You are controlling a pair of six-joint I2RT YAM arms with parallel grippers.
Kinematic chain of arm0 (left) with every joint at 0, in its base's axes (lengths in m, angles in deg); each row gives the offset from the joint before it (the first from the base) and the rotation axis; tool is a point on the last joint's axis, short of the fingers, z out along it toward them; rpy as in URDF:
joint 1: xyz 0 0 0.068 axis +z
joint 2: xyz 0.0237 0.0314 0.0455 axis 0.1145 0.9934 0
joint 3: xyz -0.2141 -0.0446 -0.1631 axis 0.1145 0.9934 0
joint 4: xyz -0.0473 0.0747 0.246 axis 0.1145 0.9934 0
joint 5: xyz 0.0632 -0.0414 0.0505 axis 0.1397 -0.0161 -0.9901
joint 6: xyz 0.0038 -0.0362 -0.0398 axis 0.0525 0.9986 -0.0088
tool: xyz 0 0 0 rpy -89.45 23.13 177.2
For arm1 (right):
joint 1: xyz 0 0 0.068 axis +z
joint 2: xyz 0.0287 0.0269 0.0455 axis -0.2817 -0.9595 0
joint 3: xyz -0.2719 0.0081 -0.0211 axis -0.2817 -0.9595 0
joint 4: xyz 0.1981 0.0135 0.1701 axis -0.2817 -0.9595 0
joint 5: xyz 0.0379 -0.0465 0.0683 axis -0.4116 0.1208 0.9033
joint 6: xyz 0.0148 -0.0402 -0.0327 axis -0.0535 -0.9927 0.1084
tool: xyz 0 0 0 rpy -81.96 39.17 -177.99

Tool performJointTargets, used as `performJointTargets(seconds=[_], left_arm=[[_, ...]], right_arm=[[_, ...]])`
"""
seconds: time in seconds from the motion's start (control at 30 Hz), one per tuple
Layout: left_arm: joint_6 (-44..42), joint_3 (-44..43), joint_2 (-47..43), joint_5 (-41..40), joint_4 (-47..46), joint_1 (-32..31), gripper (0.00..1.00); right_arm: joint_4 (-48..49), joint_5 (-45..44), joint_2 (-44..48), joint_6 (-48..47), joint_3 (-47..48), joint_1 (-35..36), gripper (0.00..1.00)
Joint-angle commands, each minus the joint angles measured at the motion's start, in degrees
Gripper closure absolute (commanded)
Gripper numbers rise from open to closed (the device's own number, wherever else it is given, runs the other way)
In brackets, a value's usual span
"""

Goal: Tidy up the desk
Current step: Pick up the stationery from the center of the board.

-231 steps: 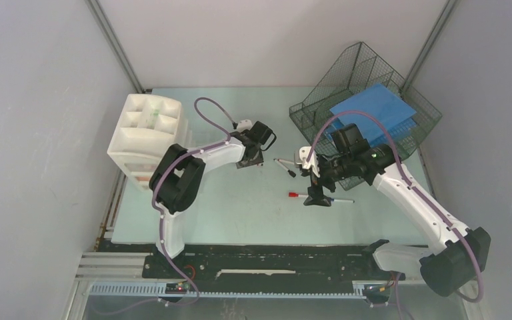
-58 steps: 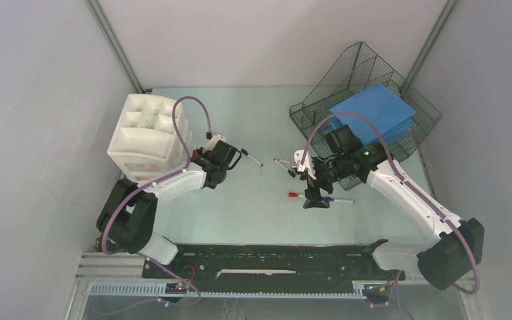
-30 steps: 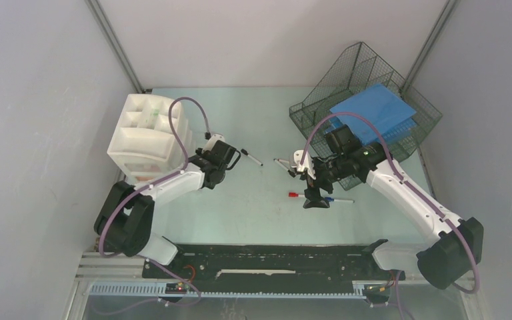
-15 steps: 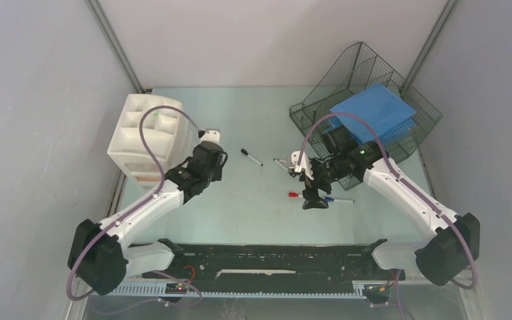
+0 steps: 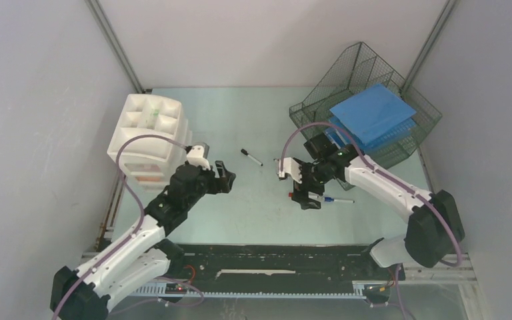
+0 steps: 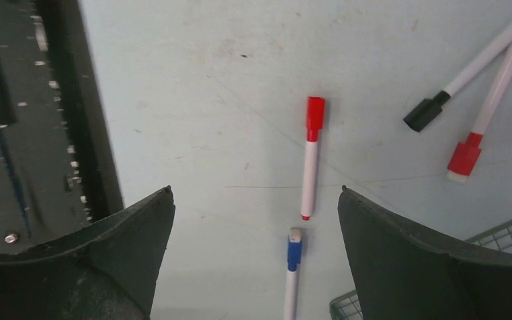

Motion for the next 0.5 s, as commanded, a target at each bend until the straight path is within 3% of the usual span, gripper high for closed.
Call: performJointTargets(seconds=[0.0, 0.17, 0.47], left_arm=[[2.97, 2.57, -5.93, 1.88, -6.34, -0.23, 0.15], [5.98, 6.81, -8.88, 3.74, -11.41, -0.21, 0.03], [8.48, 10.29, -9.73, 5.11, -14.56, -0.15, 0.03]], right_arm=[[7.47, -8.72, -3.61, 4.78, -0.76, 0.70, 0.00], [10.43, -13.74, -8.91, 7.77, -0.97, 1.28, 0.06], [12.06, -17.74, -15.13, 9.19, -0.89, 3.26, 0.21]])
